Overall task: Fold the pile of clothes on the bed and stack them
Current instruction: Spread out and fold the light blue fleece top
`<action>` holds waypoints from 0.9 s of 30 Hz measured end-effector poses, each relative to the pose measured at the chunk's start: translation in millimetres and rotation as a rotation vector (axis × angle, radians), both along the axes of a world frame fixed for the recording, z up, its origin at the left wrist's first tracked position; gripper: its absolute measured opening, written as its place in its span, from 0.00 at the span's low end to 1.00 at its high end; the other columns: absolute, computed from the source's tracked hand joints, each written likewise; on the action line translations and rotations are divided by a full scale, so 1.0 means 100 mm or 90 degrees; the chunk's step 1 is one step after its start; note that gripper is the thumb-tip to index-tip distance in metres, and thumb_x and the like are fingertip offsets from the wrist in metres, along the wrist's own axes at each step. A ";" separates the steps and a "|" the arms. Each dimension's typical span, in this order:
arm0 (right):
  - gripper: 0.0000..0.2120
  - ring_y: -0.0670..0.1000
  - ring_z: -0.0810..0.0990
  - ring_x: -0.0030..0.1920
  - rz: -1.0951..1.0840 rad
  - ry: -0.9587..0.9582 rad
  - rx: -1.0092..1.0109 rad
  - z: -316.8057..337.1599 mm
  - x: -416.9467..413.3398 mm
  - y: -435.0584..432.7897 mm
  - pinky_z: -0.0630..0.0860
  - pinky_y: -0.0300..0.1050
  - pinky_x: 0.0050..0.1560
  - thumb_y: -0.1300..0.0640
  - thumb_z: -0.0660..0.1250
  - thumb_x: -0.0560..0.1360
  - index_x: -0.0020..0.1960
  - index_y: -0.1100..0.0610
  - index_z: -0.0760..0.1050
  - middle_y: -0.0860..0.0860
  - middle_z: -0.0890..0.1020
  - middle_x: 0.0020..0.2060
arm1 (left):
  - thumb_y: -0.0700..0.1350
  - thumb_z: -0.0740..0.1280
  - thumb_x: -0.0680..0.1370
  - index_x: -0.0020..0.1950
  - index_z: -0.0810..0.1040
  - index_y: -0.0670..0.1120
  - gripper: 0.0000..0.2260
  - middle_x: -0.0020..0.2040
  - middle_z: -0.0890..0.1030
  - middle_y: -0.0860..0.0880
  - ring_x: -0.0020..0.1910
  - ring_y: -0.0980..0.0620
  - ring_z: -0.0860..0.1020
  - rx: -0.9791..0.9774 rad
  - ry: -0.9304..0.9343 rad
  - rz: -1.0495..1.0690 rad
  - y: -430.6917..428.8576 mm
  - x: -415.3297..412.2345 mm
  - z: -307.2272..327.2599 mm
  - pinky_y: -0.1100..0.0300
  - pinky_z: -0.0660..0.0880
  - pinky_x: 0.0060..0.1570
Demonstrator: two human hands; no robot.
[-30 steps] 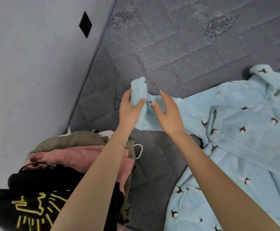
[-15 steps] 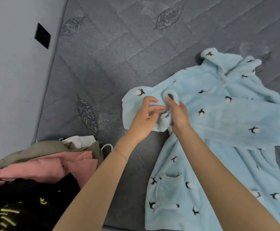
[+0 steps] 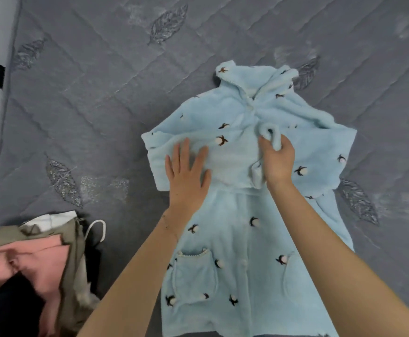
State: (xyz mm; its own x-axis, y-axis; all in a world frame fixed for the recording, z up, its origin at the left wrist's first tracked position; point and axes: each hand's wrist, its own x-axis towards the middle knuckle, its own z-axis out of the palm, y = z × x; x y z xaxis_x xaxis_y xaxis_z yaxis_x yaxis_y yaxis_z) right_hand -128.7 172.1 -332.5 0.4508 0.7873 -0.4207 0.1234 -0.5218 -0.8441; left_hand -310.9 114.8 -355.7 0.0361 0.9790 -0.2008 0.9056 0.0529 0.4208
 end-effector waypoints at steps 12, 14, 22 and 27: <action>0.08 0.48 0.75 0.50 -0.040 -0.025 -0.067 -0.26 1.62 0.02 0.72 0.44 0.55 0.57 0.61 0.80 0.57 0.58 0.73 0.50 0.77 0.49 | 0.61 0.59 0.80 0.79 0.51 0.55 0.32 0.80 0.45 0.49 0.79 0.45 0.41 -0.066 0.107 0.050 0.09 0.77 -0.32 0.35 0.41 0.72; 0.03 0.48 0.74 0.45 -0.022 -0.088 -0.068 -0.32 1.71 -0.03 0.71 0.45 0.51 0.58 0.63 0.79 0.52 0.57 0.72 0.49 0.76 0.44 | 0.63 0.59 0.78 0.79 0.51 0.56 0.34 0.80 0.44 0.49 0.79 0.45 0.41 -0.069 0.124 0.036 0.08 0.76 -0.36 0.34 0.40 0.71; 0.23 0.64 0.66 0.70 0.264 -0.483 0.107 -0.21 1.42 -0.22 0.59 0.57 0.71 0.59 0.65 0.77 0.72 0.61 0.68 0.63 0.69 0.69 | 0.64 0.55 0.79 0.80 0.47 0.55 0.33 0.80 0.41 0.45 0.78 0.40 0.40 -0.117 0.224 -0.042 0.01 0.84 -0.39 0.35 0.40 0.72; 0.24 0.64 0.63 0.73 0.395 -0.491 0.133 -0.13 1.21 -0.44 0.51 0.62 0.75 0.55 0.69 0.75 0.70 0.57 0.72 0.58 0.72 0.68 | 0.59 0.62 0.79 0.79 0.59 0.51 0.30 0.80 0.50 0.42 0.78 0.38 0.47 -0.024 0.170 -0.040 -0.13 0.81 -0.20 0.37 0.40 0.73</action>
State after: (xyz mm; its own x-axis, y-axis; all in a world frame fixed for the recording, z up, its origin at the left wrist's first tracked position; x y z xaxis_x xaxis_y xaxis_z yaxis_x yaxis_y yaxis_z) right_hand -7.4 128.3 -345.9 0.0267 0.9995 -0.0139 0.8734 -0.0301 -0.4860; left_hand -229.6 101.8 -376.1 0.0376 0.9681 -0.2478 0.9862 0.0040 0.1653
